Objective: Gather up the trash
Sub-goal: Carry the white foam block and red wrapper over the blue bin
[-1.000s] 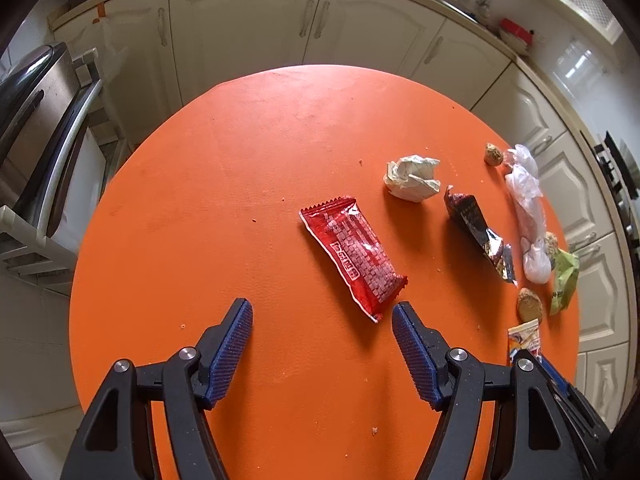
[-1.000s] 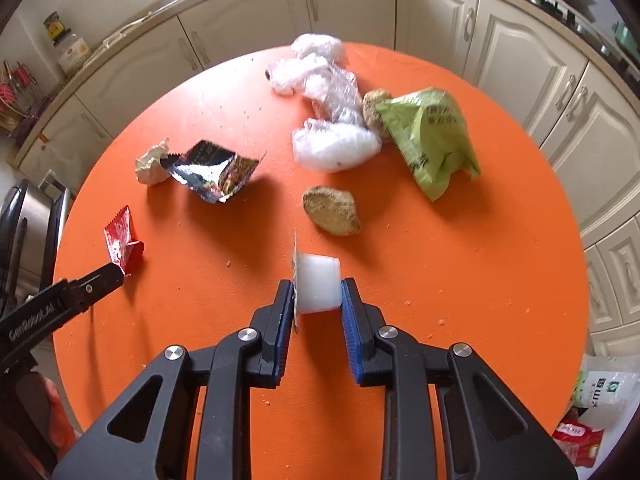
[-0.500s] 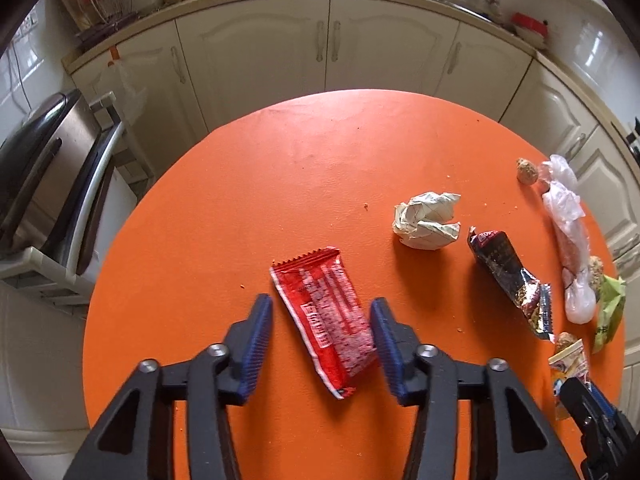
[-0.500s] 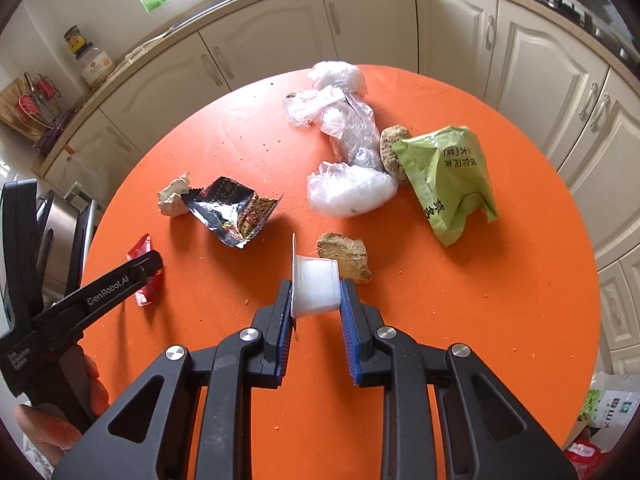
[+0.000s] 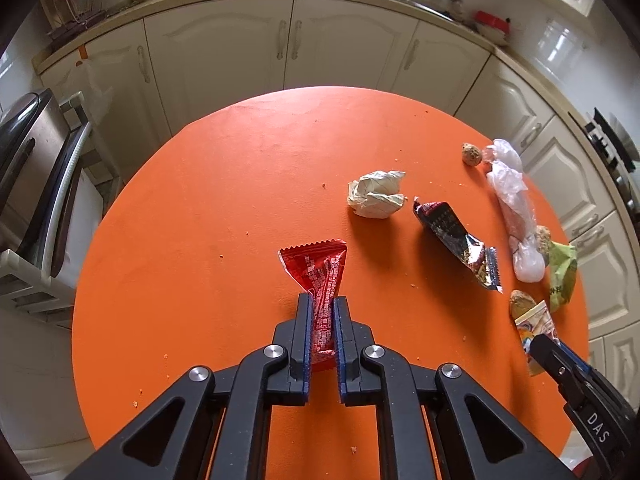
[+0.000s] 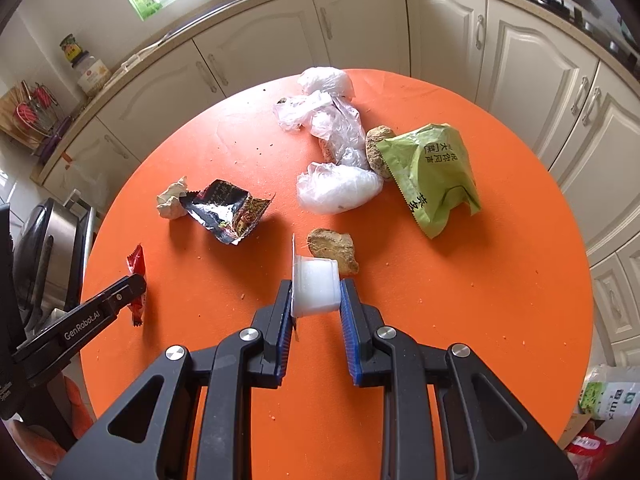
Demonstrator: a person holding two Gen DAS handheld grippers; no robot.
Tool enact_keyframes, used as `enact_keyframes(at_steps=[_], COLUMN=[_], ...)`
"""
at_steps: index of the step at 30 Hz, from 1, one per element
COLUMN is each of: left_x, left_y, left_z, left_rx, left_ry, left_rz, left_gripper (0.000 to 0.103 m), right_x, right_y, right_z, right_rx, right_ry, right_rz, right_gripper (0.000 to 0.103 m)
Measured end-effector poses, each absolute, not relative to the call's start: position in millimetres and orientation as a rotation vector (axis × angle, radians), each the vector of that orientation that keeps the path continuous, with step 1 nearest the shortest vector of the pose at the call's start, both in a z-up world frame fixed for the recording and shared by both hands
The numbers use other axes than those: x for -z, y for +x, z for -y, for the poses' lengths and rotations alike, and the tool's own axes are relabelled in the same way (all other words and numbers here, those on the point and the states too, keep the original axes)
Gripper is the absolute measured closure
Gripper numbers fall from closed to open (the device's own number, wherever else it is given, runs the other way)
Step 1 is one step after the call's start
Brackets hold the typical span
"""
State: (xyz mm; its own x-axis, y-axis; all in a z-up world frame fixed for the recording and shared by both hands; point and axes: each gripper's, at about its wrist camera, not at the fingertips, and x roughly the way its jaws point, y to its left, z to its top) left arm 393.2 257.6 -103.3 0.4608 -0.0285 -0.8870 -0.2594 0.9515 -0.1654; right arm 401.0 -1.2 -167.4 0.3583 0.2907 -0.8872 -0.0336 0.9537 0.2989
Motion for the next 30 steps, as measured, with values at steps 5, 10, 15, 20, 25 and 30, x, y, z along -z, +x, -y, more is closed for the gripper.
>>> enact_keyframes(at_steps=[5, 10, 15, 20, 25, 30], left_x=[91, 79, 66, 57, 54, 58], left_y=[375, 359, 345, 332, 324, 320], left_z=[-245, -227, -198, -158, -111, -56], left_rx=[-0.123, -0.093, -0.051, 0.0, 0.058, 0.123], left_ry=[-0.276, -0.241, -0.204, -0.148, -0.076, -0.001], left_rz=[-1.062, -1.057, -1.037, -1.027, -1.025, -1.038], left_gripper=[0.098, 0.098, 0.097, 0.097, 0.097, 0.097], right_x=[160, 150, 138, 130, 127, 131], right_y=[391, 377, 359, 339, 318, 297], right_z=[6, 21, 43, 74, 114, 161], right_rx=[-0.211, -0.187, -0.148, -0.106, -0.05, 0.021], right_ry=[0.252, 0.269, 0.284, 0.321, 0.371, 0.434], right_rz=[-1.179, -1.158, -1.131, -1.102, -1.078, -1.067], right_gripper=[0.08, 0.08, 0.08, 0.08, 0.08, 0.08])
